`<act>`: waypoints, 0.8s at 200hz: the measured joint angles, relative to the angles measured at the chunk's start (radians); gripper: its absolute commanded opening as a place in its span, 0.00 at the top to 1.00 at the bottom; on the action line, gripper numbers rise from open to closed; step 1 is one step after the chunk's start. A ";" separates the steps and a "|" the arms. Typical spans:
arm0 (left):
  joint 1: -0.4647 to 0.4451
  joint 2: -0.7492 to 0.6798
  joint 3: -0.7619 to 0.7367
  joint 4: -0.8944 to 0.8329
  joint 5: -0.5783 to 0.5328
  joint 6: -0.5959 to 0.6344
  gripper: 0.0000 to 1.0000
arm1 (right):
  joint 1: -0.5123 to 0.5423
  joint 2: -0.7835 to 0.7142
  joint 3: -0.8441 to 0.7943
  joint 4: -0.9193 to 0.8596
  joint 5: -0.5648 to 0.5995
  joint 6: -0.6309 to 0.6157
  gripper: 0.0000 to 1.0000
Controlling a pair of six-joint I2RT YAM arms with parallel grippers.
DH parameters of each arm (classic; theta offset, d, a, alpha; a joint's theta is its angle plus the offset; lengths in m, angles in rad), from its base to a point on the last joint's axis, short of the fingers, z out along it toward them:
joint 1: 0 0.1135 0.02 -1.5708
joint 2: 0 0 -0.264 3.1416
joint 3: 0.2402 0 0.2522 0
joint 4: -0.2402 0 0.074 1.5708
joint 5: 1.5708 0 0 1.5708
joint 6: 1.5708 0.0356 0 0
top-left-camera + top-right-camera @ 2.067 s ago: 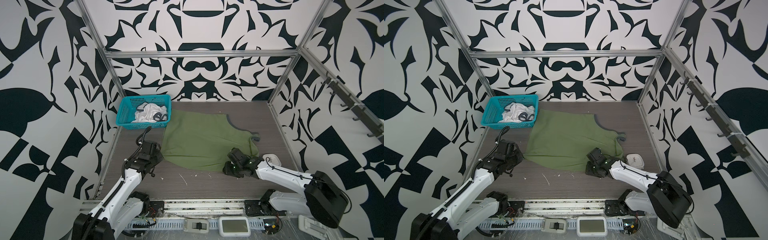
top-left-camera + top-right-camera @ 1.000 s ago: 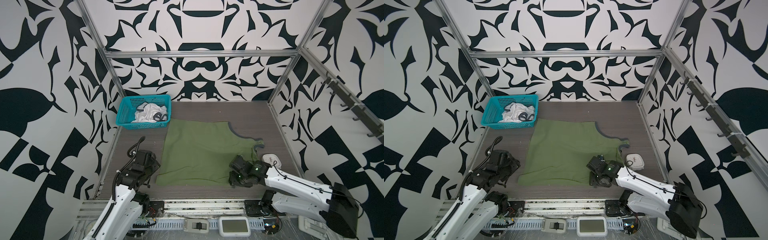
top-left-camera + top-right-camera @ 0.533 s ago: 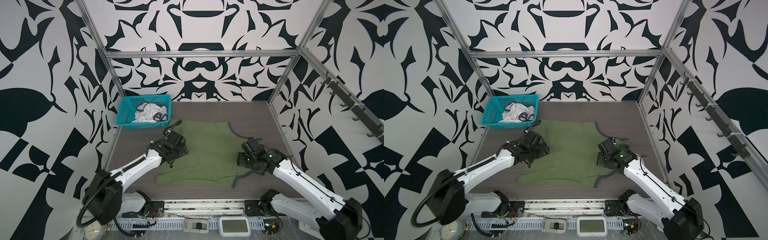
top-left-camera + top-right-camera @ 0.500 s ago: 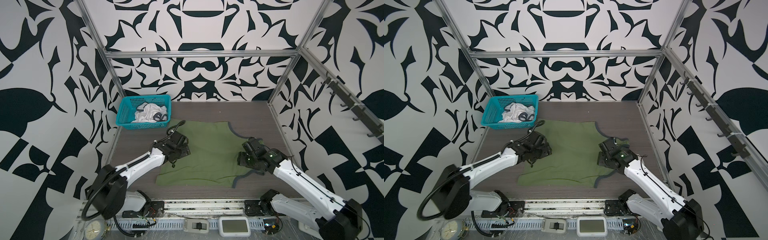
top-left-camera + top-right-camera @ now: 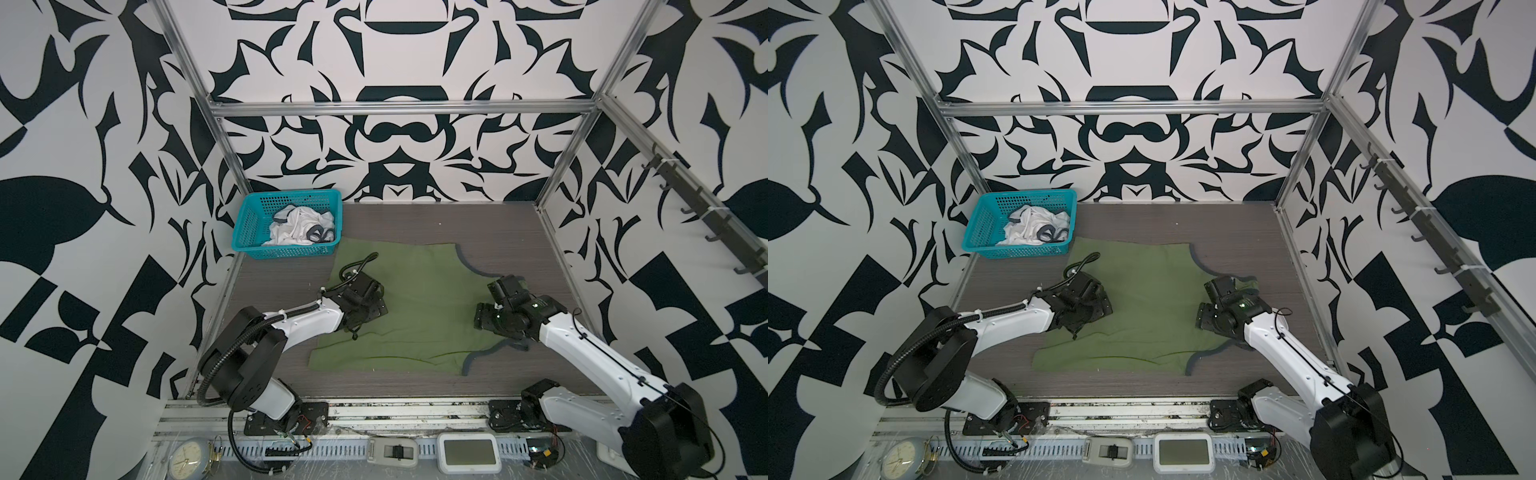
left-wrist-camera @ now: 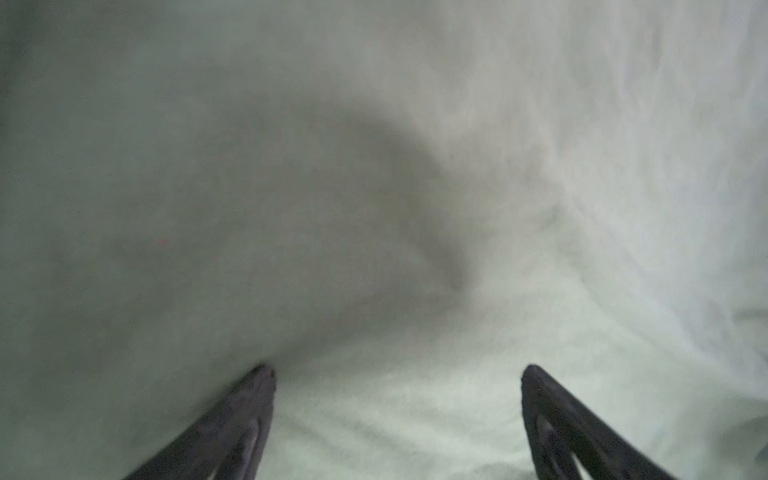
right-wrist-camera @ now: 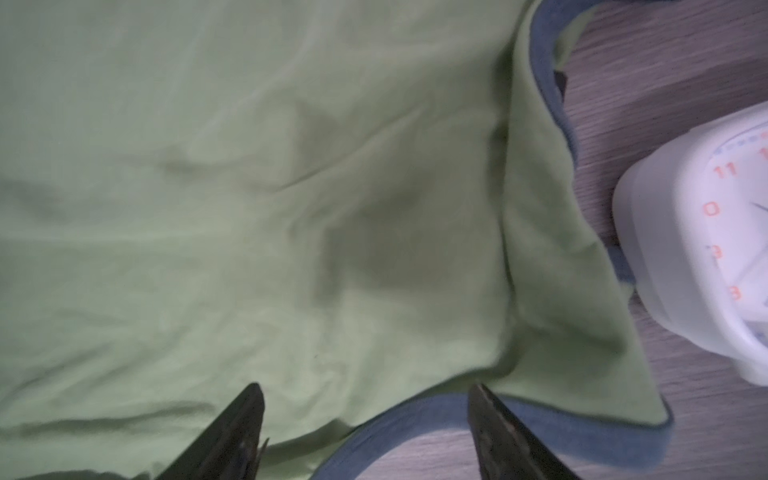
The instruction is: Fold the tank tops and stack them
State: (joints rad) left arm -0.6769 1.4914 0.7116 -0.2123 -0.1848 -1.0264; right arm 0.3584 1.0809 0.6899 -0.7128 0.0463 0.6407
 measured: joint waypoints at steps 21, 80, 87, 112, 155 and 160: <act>0.037 -0.083 -0.083 0.011 -0.050 -0.034 0.04 | -0.056 0.022 0.004 0.017 -0.020 -0.025 0.21; 0.093 -0.342 -0.257 -0.125 -0.173 -0.108 0.04 | -0.254 0.154 0.092 0.095 -0.076 -0.080 0.30; 0.096 -0.362 -0.268 -0.141 -0.180 -0.114 0.04 | -0.280 0.177 0.096 0.114 -0.087 -0.080 0.31; 0.100 -0.388 -0.280 -0.169 -0.195 -0.126 0.04 | -0.332 0.256 0.099 0.156 -0.108 -0.085 0.38; 0.100 -0.370 -0.270 -0.175 -0.198 -0.122 0.04 | -0.336 0.318 0.095 0.208 -0.163 -0.089 0.46; 0.100 -0.365 -0.267 -0.175 -0.199 -0.121 0.04 | -0.336 0.320 0.093 0.214 -0.167 -0.091 0.47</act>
State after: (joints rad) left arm -0.5770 1.1259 0.4446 -0.3874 -0.3836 -1.1473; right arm 0.0219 1.4014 0.7826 -0.4984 -0.1211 0.5495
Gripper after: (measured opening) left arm 0.961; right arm 0.553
